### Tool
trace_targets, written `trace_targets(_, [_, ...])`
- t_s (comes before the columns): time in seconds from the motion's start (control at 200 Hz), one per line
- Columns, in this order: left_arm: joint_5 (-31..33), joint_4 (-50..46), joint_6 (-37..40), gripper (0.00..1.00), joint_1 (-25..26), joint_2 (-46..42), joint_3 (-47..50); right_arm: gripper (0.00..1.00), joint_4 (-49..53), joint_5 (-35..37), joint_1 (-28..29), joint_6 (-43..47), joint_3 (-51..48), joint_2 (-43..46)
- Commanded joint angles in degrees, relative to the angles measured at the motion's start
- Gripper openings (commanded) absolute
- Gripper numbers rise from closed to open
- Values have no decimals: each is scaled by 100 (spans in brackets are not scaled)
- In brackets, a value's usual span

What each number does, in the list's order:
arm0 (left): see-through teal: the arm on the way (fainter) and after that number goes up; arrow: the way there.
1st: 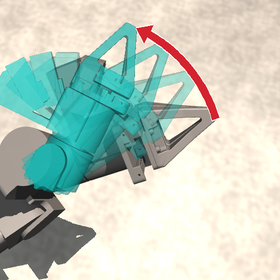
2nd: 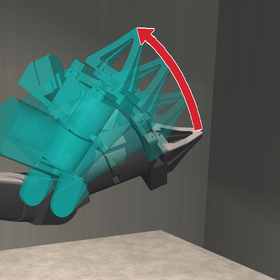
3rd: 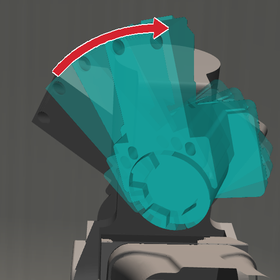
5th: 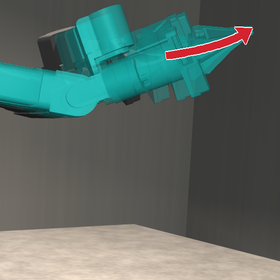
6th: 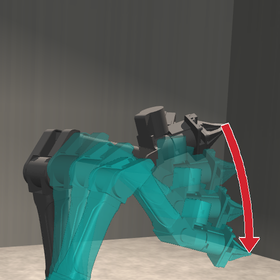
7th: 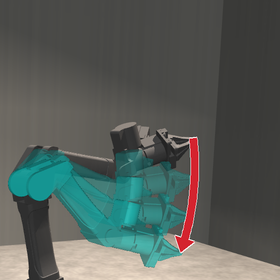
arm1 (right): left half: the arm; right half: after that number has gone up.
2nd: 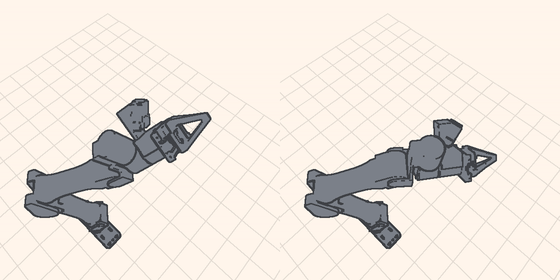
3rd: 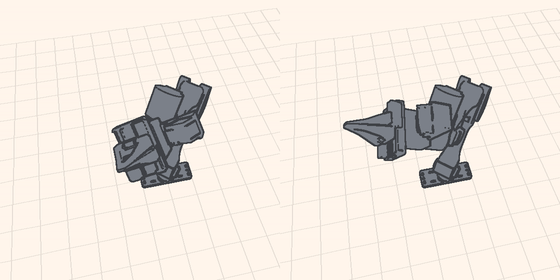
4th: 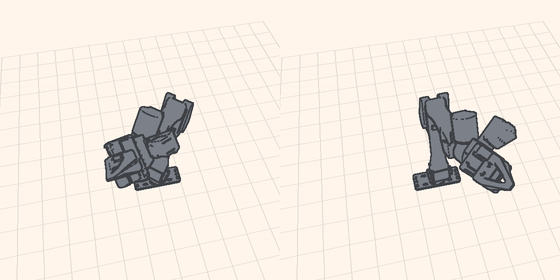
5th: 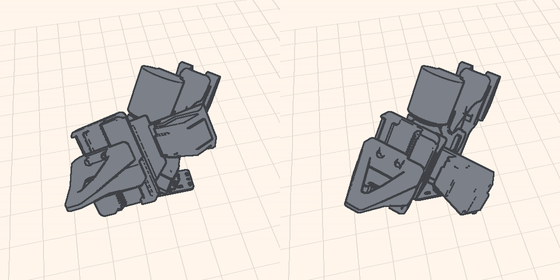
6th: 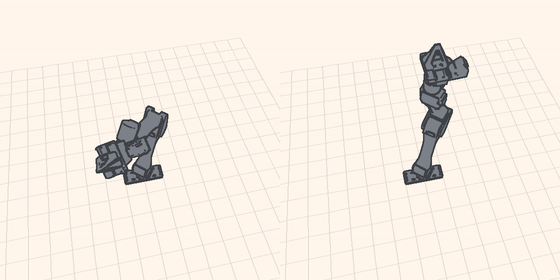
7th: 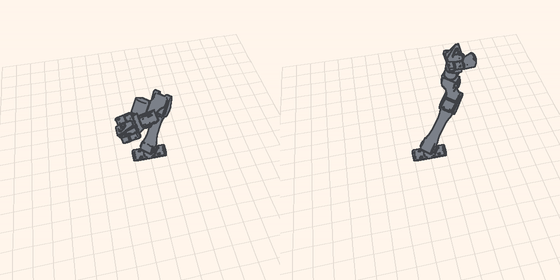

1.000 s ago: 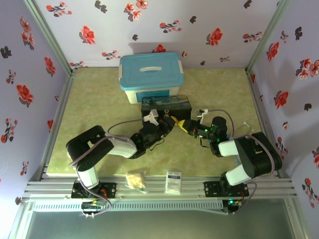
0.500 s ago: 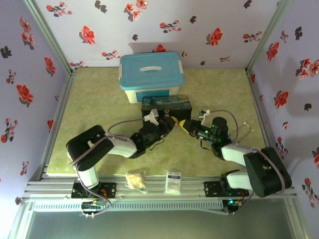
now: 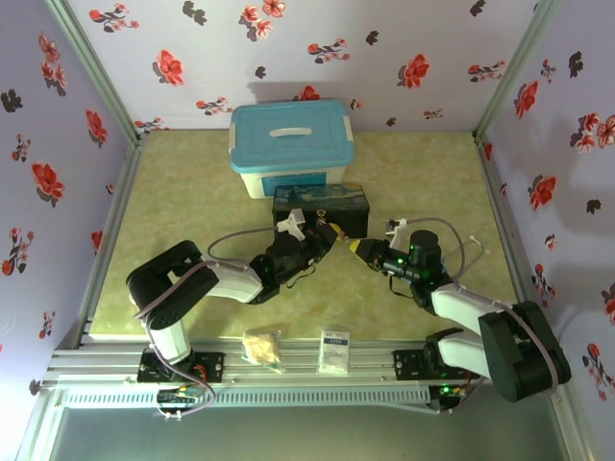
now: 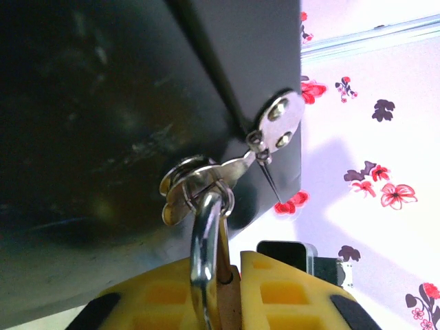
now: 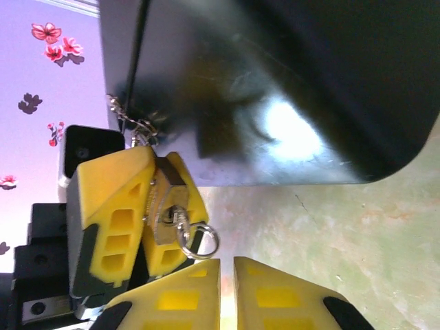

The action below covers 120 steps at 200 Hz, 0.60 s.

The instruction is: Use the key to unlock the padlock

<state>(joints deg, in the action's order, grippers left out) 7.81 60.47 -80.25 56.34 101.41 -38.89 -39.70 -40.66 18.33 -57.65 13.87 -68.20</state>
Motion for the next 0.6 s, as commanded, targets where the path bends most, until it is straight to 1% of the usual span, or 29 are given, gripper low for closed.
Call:
trace_targets(0.0, [-187,158,-56,0,-80,-87,5,9,-603,15,29,-111,52,-191])
trace_targets(0.07, [-192,122,-69,0,-70,-86,22,6,-669,-73,-1,-104,156,-266])
trace_targets(0.24, [-199,93,-77,0,-6,-84,40,3,74,-170,-4,279,537,-175])
trace_targets(0.43, [-240,260,-219,0,27,109,-17,3,-28,-78,306,281,685,-447])
trace_targets(0.535, [-294,263,-283,0,26,156,-49,2,-160,-99,296,266,650,-576])
trace_targets(0.595, [-246,96,-244,0,24,80,-25,2,98,-49,263,470,650,-495])
